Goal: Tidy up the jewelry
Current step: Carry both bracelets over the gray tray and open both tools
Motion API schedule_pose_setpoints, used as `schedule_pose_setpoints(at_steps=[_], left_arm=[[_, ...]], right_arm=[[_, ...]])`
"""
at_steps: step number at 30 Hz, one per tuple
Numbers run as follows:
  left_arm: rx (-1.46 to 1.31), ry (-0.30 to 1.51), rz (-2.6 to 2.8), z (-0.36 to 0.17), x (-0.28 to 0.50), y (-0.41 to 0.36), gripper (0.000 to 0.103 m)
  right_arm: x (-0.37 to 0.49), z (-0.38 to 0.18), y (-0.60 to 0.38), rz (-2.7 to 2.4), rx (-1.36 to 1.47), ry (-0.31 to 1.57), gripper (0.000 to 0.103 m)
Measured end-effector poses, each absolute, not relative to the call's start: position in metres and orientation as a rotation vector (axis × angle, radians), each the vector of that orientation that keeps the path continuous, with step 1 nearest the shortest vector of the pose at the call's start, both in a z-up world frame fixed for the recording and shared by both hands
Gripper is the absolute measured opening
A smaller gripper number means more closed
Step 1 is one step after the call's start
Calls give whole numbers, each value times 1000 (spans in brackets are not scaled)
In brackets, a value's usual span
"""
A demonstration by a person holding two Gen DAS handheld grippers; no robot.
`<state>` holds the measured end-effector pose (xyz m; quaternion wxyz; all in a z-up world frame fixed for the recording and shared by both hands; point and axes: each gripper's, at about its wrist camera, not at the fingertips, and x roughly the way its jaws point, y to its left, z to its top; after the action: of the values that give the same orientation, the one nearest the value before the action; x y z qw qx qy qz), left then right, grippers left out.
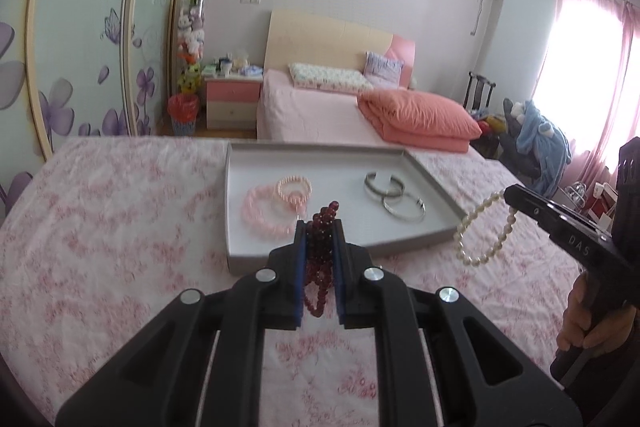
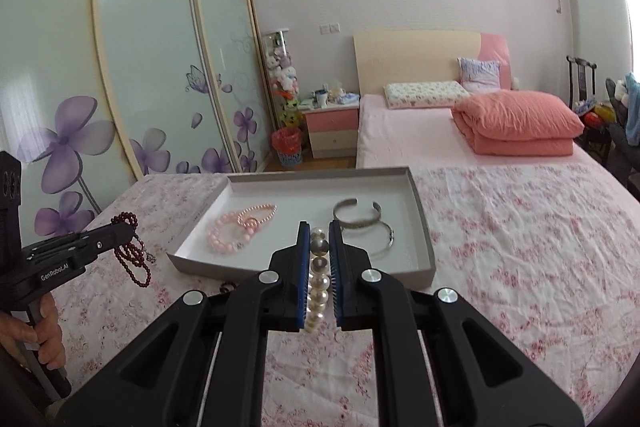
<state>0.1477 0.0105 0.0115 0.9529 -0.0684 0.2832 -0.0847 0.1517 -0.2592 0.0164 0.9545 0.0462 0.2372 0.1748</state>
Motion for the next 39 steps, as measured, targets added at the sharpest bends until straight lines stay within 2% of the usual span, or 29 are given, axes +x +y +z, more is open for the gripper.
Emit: schedule_pose_setpoints(at_steps=[19,39], left_arm=[[-132,532,-128,26,191,-1,13],[-158,617,-130,-8,280,-6,13]], right_arm=[[180,44,-235,347,35,294,10],[272,10,-232,309,110,423,11]])
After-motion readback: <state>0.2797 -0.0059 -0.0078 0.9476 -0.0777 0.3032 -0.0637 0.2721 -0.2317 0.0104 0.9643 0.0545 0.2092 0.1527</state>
